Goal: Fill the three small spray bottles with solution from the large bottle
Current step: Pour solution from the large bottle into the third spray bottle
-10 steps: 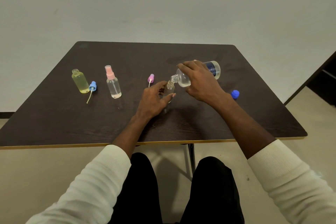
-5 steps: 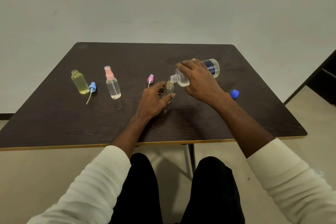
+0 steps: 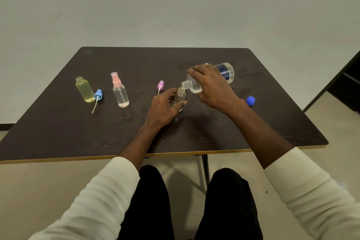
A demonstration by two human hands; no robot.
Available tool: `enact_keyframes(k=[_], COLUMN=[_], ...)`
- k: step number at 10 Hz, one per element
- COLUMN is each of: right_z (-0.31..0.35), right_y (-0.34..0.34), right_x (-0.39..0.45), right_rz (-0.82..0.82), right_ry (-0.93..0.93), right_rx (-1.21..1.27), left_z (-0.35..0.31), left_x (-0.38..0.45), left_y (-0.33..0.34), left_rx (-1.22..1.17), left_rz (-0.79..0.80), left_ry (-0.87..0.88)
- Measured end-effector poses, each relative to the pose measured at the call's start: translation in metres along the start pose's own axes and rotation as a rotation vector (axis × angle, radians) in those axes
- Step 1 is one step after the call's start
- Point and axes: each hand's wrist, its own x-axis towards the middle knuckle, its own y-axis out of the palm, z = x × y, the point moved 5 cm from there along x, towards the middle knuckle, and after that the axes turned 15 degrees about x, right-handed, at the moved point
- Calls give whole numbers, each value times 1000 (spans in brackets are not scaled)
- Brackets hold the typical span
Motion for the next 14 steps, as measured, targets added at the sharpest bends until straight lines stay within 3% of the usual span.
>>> enact_keyframes(k=[14], right_z=[-1], right_y=[1], right_x=[3], right_rz=[8], right_ry=[-10], right_rx=[-6], left_z=[3], left_x=[0], left_y=[3], left_rx=[18], left_rz=[13], left_ry=[-57])
